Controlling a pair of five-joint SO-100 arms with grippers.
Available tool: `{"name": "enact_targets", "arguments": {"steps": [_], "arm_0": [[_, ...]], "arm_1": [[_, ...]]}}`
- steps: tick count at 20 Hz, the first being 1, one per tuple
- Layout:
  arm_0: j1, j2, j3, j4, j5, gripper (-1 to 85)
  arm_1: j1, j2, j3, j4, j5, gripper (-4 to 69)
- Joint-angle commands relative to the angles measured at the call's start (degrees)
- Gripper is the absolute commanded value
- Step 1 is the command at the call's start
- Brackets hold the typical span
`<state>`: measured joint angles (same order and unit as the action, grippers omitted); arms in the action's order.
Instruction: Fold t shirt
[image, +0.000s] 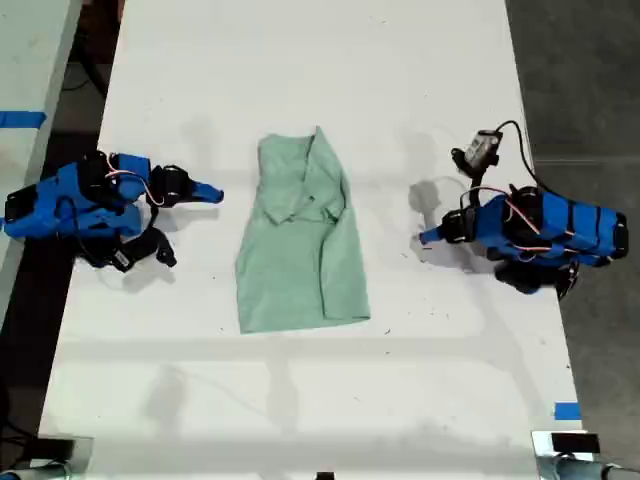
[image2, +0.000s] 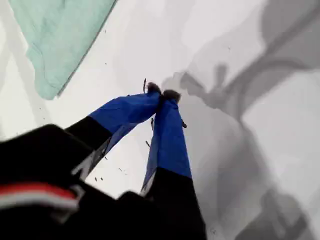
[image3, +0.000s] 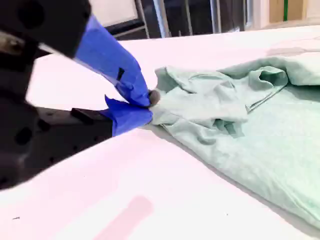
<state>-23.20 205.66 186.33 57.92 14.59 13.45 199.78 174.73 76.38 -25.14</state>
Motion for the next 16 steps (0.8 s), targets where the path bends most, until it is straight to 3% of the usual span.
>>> {"name": "enact_targets", "arguments": {"steps": [1, 5, 8, 12, 16], "arm_0": [[14.94, -37.35, -24.52, 4.48, -29.53, -0.3], [23.73, -61.87, -44.91, 8.17, -37.53, 0.7], [29.62, -72.77, -55.46, 8.96, -40.87, 11.2], [31.99, -90.18, -63.54, 6.24, -38.14, 21.8], [31.73, -100.28, -68.2, 3.6, -38.23, 23.5]], "arm_1": [[0.7, 0.53, 3.43, 0.0, -0.62, 1.6], [0.62, 0.53, 3.43, 0.0, -0.53, 1.6], [0.62, 0.53, 3.43, 0.0, -0.62, 1.6], [0.62, 0.53, 3.43, 0.0, -0.62, 1.6], [0.35, 0.53, 3.43, 0.0, -0.62, 1.6]]}}
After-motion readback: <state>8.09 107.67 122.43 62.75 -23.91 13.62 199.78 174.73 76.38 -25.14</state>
